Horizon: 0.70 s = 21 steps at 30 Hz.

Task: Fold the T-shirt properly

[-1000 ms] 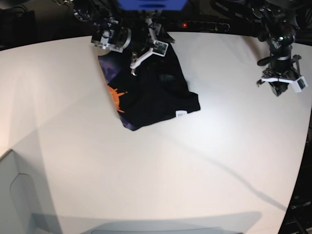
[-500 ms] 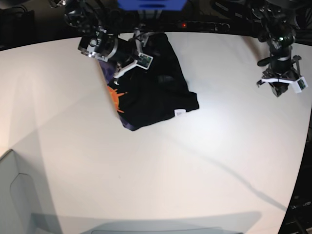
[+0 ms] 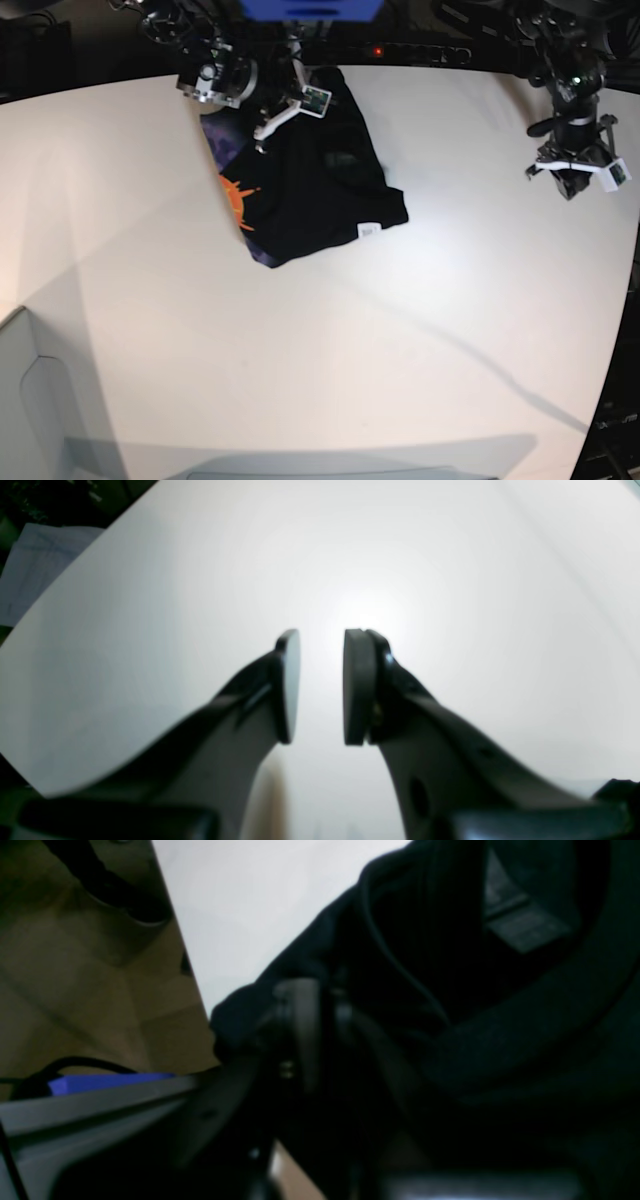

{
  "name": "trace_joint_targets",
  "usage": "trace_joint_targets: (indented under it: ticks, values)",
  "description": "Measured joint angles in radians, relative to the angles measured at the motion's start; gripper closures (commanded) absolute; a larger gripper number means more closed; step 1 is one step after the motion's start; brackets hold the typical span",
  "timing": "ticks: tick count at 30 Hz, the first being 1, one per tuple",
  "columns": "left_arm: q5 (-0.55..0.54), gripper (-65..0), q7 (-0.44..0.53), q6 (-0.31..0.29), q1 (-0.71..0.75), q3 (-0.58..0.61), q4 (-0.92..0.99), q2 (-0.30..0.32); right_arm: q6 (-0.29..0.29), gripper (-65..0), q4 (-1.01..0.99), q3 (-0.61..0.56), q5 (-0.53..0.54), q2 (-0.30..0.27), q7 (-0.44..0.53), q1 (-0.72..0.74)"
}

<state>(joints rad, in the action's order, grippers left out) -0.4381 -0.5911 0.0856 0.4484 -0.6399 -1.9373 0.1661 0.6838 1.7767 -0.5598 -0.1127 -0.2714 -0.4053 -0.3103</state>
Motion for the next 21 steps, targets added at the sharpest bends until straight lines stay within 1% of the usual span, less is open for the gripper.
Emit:
trace_joint_targets:
  ticks: [6,10,12,13,15,19,21]
  values:
    - [0.000,-14.4,0.000,0.000,0.000,0.000,0.000,0.000,0.000,0.0,0.079,0.000,-0.003,0.009,0.005,-0.006]
    - [0.000,-14.4,0.000,0.000,0.000,0.000,0.000,0.000,0.000,0.0,0.092,-0.001,-0.003,0.016,0.004,-0.007]
    - [-0.001,-14.4,0.000,0.000,0.000,0.000,0.000,0.000,0.000,0.0,0.113,0.002,-0.005,0.016,-0.012,-0.006]
    - [-0.001,-14.4,0.000,0.000,0.000,0.000,0.000,0.000,0.000,-1.3,0.128,0.003,-0.005,0.016,-0.012,-0.006]
    - [-0.001,-14.4,0.000,0.000,0.000,-0.002,0.000,0.000,0.000,-7.0,0.165,0.003,-0.003,0.011,-0.010,-0.006]
    - [-0.001,-14.4,0.000,0.000,0.001,-0.002,0.000,-0.001,0.000,-23.5,0.180,0.003,-0.004,0.011,-0.006,-0.021]
    - [-0.001,-14.4,0.000,0.000,0.002,-0.002,0.000,0.000,0.000,-29.6,0.180,0.003,-0.003,0.008,-0.011,-0.028]
